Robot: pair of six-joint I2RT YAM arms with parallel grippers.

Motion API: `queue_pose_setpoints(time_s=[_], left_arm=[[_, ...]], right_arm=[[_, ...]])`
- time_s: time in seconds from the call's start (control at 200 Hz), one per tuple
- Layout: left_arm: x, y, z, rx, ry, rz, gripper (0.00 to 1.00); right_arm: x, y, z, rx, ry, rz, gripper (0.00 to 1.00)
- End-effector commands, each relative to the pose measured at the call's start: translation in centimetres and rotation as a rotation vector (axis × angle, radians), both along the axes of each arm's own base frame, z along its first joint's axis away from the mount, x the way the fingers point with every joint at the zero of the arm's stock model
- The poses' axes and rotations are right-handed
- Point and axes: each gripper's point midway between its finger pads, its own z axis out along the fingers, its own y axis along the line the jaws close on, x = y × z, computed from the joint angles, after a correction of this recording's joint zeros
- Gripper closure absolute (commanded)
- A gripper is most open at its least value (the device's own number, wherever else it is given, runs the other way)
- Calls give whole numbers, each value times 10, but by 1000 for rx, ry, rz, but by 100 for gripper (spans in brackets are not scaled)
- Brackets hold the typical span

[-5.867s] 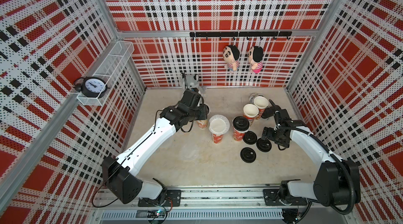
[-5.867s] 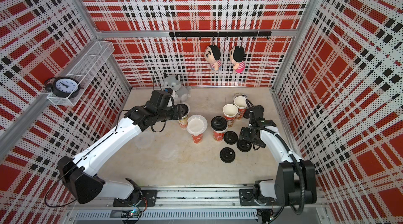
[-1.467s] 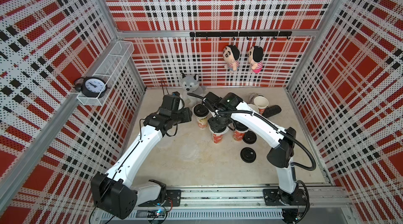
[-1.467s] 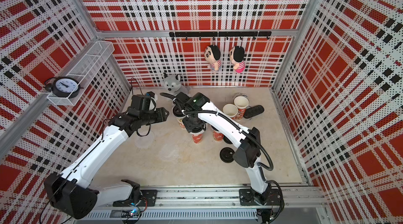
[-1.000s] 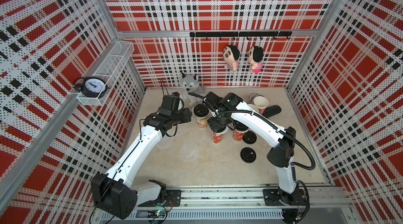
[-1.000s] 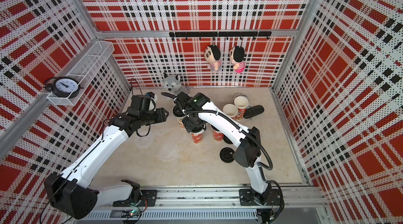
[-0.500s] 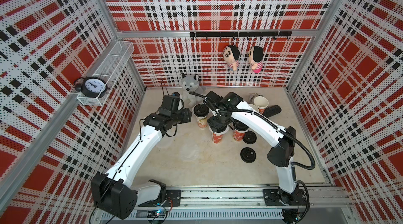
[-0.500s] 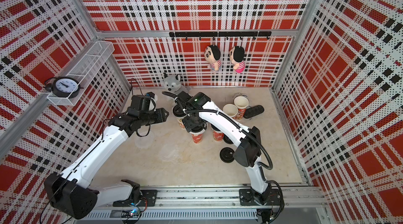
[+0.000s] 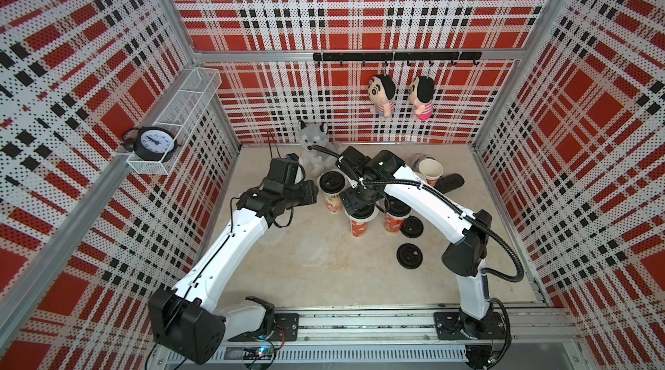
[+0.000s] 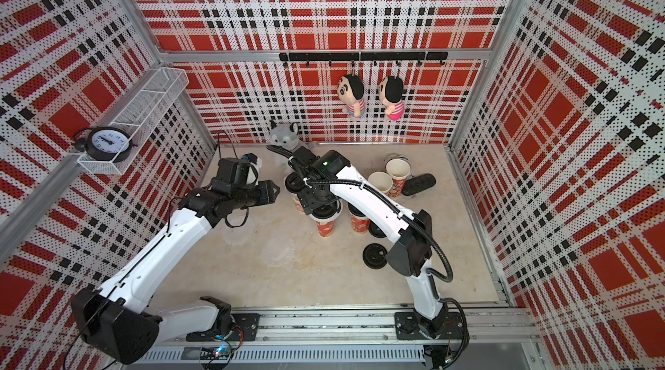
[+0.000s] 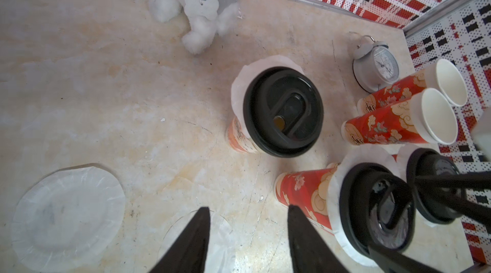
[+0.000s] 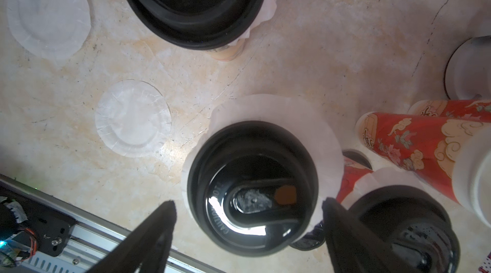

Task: Put the leak-proof paper on the milk tea cups
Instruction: Place the cup lid on the cup, then secure the cup lid on the cup.

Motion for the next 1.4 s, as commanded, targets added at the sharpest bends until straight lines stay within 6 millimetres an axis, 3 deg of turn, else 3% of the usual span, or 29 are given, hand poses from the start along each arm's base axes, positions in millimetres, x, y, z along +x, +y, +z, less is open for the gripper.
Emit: queue_pose_setpoints(time_s=[0.0, 0.175, 0.326, 0.496, 0.676, 1.398], left_arm=[[-7, -22, 17, 12, -31, -66, 49], [-15, -65, 16, 44, -21, -162, 49], [-17, -92, 11, 73, -2, -220, 49], [-18, -116, -1, 122, 28, -266, 49], [-12, -119, -15, 187, 54, -240, 50], [-3, -122, -36, 241, 85, -234, 50]], right_arm=[[7, -30, 45, 97, -94, -102, 11], [4, -85, 65, 203, -150, -227, 12], [-9, -130, 58, 221, -151, -308, 12], [-20, -161, 49, 237, -147, -361, 12], [-24, -169, 45, 252, -146, -367, 12], [-26, -170, 36, 261, -135, -367, 12]])
